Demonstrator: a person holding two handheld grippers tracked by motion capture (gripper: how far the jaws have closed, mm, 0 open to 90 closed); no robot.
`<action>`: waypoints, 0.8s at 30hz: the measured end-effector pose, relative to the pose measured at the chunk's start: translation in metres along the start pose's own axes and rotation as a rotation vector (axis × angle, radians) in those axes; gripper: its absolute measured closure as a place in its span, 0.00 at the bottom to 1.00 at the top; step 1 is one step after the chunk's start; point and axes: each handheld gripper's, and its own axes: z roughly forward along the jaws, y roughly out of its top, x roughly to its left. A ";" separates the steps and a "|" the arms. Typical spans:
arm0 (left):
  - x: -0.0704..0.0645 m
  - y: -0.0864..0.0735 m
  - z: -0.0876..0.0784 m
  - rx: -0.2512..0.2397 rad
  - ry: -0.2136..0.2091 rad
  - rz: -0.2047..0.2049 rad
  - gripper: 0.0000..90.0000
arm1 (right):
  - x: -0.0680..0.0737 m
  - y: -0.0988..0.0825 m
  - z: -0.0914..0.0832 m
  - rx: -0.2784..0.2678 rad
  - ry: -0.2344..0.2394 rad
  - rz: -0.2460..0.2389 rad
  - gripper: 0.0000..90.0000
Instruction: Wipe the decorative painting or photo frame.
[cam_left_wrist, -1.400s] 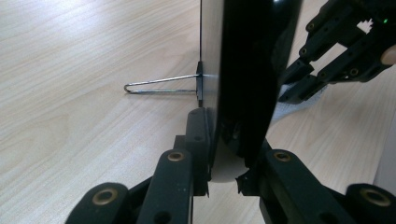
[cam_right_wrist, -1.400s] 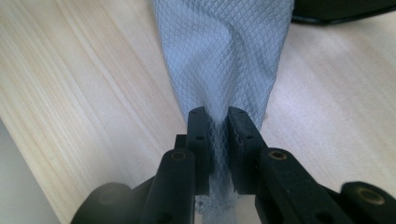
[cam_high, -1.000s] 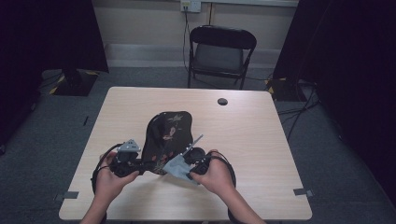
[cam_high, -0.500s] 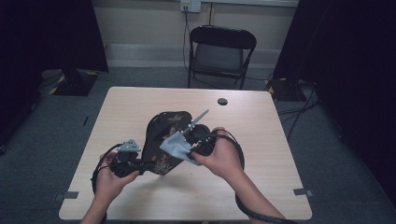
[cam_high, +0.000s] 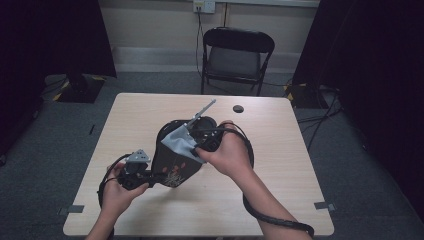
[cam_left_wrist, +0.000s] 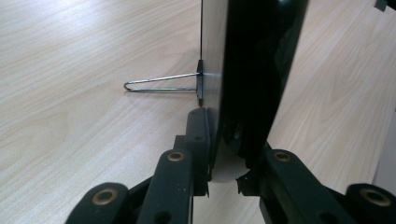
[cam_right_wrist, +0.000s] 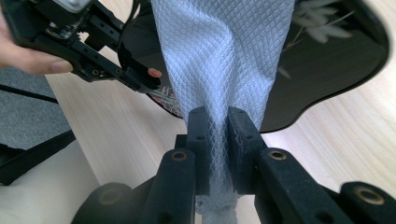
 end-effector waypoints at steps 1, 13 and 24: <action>0.000 0.000 0.000 0.000 0.001 0.000 0.87 | 0.000 -0.001 0.004 0.001 0.002 0.004 0.90; 0.000 0.000 0.000 -0.001 0.003 0.000 0.87 | -0.002 -0.034 0.059 0.081 0.051 0.046 0.90; 0.000 0.000 0.000 -0.002 0.004 0.002 0.87 | 0.003 -0.067 0.106 0.133 0.087 0.086 0.90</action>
